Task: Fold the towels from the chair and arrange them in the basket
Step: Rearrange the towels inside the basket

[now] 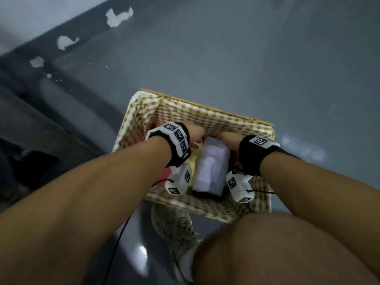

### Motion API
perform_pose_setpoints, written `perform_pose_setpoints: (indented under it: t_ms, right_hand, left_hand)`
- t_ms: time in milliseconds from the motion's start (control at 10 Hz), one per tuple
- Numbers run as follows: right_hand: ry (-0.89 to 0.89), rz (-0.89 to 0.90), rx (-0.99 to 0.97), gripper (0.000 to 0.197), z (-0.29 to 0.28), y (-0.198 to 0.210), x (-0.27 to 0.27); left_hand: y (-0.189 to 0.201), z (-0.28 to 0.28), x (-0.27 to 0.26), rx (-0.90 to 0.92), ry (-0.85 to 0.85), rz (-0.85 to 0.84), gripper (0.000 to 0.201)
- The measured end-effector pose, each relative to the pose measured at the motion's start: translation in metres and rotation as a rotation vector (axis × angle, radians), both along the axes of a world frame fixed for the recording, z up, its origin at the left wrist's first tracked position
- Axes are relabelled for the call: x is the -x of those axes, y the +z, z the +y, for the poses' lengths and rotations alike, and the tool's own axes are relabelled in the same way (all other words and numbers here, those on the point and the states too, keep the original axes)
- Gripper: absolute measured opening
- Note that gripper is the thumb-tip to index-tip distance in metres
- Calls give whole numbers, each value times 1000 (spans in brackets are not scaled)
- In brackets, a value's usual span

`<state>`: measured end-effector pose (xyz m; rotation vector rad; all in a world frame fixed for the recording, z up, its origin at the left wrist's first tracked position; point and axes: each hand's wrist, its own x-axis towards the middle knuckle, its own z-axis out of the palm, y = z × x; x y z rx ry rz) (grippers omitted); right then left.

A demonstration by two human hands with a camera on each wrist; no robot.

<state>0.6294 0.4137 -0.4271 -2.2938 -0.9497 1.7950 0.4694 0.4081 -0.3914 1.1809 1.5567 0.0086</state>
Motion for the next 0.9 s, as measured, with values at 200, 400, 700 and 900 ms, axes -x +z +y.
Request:
perform_pose_setpoints:
  t_ms: [200, 400, 700, 900]
  right_hand:
    - [332, -38, -189, 21, -14, 102, 65]
    - [705, 223, -308, 28, -62, 203, 198]
    - [1204, 429, -390, 17, -189, 281, 411]
    - [1386, 284, -708, 26, -218, 246, 476]
  left_hand:
    - [114, -28, 76, -315, 93, -29, 12]
    - [208, -121, 200, -510, 172, 75, 7]
    - [254, -310, 372, -564, 442, 403, 15]
    - [213, -367, 420, -421, 608, 596, 31]
